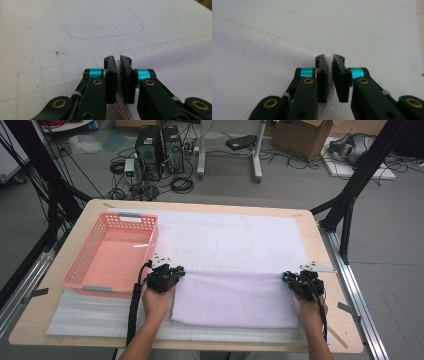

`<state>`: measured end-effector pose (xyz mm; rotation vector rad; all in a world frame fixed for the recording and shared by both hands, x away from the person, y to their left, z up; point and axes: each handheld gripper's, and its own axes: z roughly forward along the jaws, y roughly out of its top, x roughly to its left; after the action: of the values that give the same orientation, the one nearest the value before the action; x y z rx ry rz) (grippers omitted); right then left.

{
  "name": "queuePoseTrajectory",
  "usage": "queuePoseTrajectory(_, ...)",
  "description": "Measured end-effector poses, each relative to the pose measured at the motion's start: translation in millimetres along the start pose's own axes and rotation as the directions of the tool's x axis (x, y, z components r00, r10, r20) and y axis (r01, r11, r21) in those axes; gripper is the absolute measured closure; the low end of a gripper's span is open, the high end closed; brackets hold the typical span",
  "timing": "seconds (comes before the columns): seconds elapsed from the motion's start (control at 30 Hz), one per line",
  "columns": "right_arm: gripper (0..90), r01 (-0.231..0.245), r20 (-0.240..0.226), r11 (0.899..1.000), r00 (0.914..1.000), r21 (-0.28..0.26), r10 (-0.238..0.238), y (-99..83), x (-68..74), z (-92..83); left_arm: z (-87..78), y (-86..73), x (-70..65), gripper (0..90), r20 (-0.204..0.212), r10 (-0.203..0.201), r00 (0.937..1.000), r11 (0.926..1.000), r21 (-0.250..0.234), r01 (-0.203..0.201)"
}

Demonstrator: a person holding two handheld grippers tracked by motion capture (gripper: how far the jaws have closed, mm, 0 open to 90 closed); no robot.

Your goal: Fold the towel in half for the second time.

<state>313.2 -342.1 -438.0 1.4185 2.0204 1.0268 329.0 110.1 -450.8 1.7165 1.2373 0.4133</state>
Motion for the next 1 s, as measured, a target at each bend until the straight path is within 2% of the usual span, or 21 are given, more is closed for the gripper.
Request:
queuePoseTrajectory(0.03, 62.7, -0.012, 0.000, 1.000, 0.9999, 0.003, 0.012, -0.2, -2.1, 0.1, 0.2, 0.0, 0.9, 71.1, 0.000, -0.002, 1.0000, 1.0000, 0.003, 0.002)
queuePoseTrajectory(0.07, 55.3, -0.029, 0.008, 1.000, 0.9995, 0.001, 0.029, -0.8, -6.0, 0.1, 0.4, 0.0, 2.4, 62.5, 0.016, -0.011, 0.9998, 0.9999, 0.011, 0.011)
queuePoseTrajectory(0.1, 53.7, -0.074, -0.025, 0.997, 0.9970, 0.007, 0.074, -1.9, -11.2, 0.5, 1.0, 0.0, 3.8, 55.4, 0.032, -0.015, 0.9994, 0.9998, 0.017, 0.014)
queuePoseTrajectory(0.17, 50.5, -0.113, -0.063, 0.992, 0.9913, 0.053, 0.116, -4.5, -18.0, 4.6, 4.0, 0.5, 4.5, 51.2, 0.065, -0.024, 0.9976, 0.9985, 0.051, 0.020)
queuePoseTrajectory(0.2, 51.9, -0.110, -0.082, 0.991, 0.9899, 0.072, 0.115, -5.7, -19.1, 7.1, 5.9, 0.8, 4.6, 51.1, 0.067, -0.017, 0.9976, 0.9973, 0.073, 0.012)
queuePoseTrajectory(0.23, 67.4, -0.093, -0.086, 0.994, 0.9914, 0.066, 0.098, -5.7, -18.0, 7.0, 6.4, 0.8, 4.6, 56.5, 0.068, -0.022, 0.9974, 0.9969, 0.077, 0.016)
queuePoseTrajectory(0.27, 77.7, -0.085, -0.127, 0.994, 0.9875, 0.072, 0.094, -5.3, -18.4, 7.2, 6.9, 1.1, 5.2, 67.3, 0.065, -0.030, 0.9975, 0.9961, 0.084, 0.025)
queuePoseTrajectory(0.3, 81.0, -0.068, -0.119, 0.995, 0.9899, 0.072, 0.077, -3.8, -15.4, 7.5, 6.9, 1.7, 6.5, 79.1, 0.062, -0.041, 0.9972, 0.9958, 0.085, 0.035)
queuePoseTrajectory(0.33, 82.3, -0.054, -0.109, 0.996, 0.9921, 0.073, 0.062, -1.8, -14.3, 7.9, 7.1, 2.2, 7.6, 82.6, 0.061, -0.051, 0.9968, 0.9956, 0.082, 0.046)
queuePoseTrajectory(0.4, 83.0, -0.038, -0.086, 0.997, 0.9954, 0.061, 0.044, 2.1, -14.1, 8.2, 5.9, 3.2, 7.7, 83.5, 0.044, -0.055, 0.9975, 0.9974, 0.048, 0.053)
queuePoseTrajectory(0.5, 83.2, -0.035, -0.049, 0.999, 0.9982, 0.009, 0.035, 10.8, -13.9, 7.8, 5.8, 5.5, 9.1, 83.6, 0.019, -0.067, 0.9976, 0.9978, -0.001, 0.067)
queuePoseTrajectory(0.57, 83.2, -0.027, -0.029, 1.000, 0.9992, -0.014, 0.027, 16.8, -12.2, 8.8, 7.9, 10.2, 8.7, 83.5, -0.001, -0.042, 0.9991, 0.9991, -0.001, 0.042)
queuePoseTrajectory(0.67, 83.1, 0.006, 0.019, 0.999, 0.9998, -0.043, -0.005, 23.0, -9.1, 10.9, 8.6, 21.9, 6.6, 83.5, -0.006, -0.028, 0.9996, 0.9984, -0.049, 0.028)
queuePoseTrajectory(0.73, 82.8, -0.013, 0.033, 0.998, 0.9994, -0.056, 0.015, 24.5, -10.6, 13.6, 12.5, 27.0, 6.7, 83.2, -0.008, -0.016, 0.9998, 0.9982, -0.059, 0.016)
queuePoseTrajectory(0.8, 77.9, -0.018, 0.039, 0.998, 0.9990, -0.056, 0.020, 24.4, -11.9, 15.9, 15.6, 26.9, 6.8, 79.0, -0.009, -0.021, 0.9997, 0.9979, -0.062, 0.020)
queuePoseTrajectory(0.83, 68.5, -0.029, 0.041, 0.998, 0.9987, -0.058, 0.031, 24.0, -11.7, 16.5, 15.6, 26.6, 6.8, 68.8, -0.006, -0.030, 0.9995, 0.9979, -0.058, 0.029)
queuePoseTrajectory(0.87, 59.7, -0.038, 0.042, 0.998, 0.9983, -0.058, 0.041, 23.7, -11.4, 15.8, 14.1, 25.9, 6.3, 59.9, 0.022, -0.034, 0.9992, 0.9979, -0.054, 0.036)
queuePoseTrajectory(0.9, 55.9, -0.046, 0.040, 0.997, 0.9980, -0.068, 0.048, 23.3, -11.2, 12.6, 11.4, 24.7, 4.5, 55.8, 0.042, -0.019, 0.9989, 0.9981, -0.058, 0.022)
queuePoseTrajectory(0.93, 55.9, -0.050, 0.020, 0.996, 0.9985, -0.080, 0.051, 22.5, -10.7, 8.9, 8.3, 23.7, 2.1, 55.6, 0.050, 0.008, 0.9987, 0.9983, -0.057, -0.005)
queuePoseTrajectory(0.97, 56.0, -0.039, 0.009, 0.995, 0.9992, -0.089, 0.039, 21.6, -9.6, 4.9, 5.4, 23.2, -0.4, 54.9, 0.059, 0.037, 0.9976, 0.9984, -0.045, -0.034)
queuePoseTrajectory(1.0, 56.8, -0.027, 0.002, 0.996, 0.9996, -0.087, 0.027, 20.9, -7.6, 0.9, 3.0, 22.3, -2.1, 54.4, 0.073, 0.050, 0.9961, 0.9979, -0.045, -0.046)
